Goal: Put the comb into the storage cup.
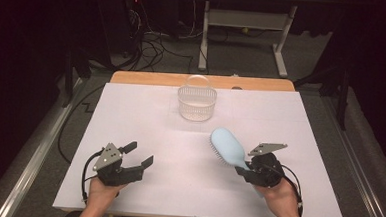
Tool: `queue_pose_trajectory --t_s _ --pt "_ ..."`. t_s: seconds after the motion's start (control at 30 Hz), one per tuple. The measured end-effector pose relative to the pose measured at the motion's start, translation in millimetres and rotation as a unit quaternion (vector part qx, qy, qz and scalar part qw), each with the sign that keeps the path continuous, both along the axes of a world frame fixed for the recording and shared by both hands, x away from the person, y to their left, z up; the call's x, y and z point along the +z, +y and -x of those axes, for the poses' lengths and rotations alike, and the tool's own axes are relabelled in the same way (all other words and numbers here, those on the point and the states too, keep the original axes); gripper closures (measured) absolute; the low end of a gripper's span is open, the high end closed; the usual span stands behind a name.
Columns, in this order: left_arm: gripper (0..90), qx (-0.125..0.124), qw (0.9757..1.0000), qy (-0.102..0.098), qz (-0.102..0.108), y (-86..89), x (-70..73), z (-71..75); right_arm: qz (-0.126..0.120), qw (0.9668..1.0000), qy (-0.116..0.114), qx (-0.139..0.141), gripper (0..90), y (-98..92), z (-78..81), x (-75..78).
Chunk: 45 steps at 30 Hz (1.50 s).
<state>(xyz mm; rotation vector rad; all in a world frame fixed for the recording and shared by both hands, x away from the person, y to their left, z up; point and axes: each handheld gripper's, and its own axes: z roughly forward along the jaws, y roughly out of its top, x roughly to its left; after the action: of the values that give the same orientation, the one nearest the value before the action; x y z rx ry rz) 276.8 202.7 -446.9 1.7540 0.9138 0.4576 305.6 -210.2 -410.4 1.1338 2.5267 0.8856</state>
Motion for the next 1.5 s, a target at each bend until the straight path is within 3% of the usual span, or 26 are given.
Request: queue_pose_trajectory --t_s 0.4,0.77,1.2,1.5 --pt "22.0 -0.030 0.9996 0.002 -0.002 -26.0 6.5 -2.8 -0.010 0.9999 -0.008 0.010 70.1 1.7 6.1 2.2" --pt "21.9 -0.065 0.9978 0.015 -0.004 -52.7 6.7 -8.0 -0.016 0.9996 -0.009 0.020 70.1 7.0 9.4 3.1" --pt "21.8 -0.108 0.9934 0.037 -0.008 -83.0 4.6 -15.9 -0.022 0.9993 -0.013 0.028 70.1 11.8 11.5 3.9" --pt "21.8 -0.134 0.9901 0.042 -0.011 -105.0 6.0 -23.2 -0.025 0.9989 -0.018 0.035 70.2 14.3 11.9 4.7"
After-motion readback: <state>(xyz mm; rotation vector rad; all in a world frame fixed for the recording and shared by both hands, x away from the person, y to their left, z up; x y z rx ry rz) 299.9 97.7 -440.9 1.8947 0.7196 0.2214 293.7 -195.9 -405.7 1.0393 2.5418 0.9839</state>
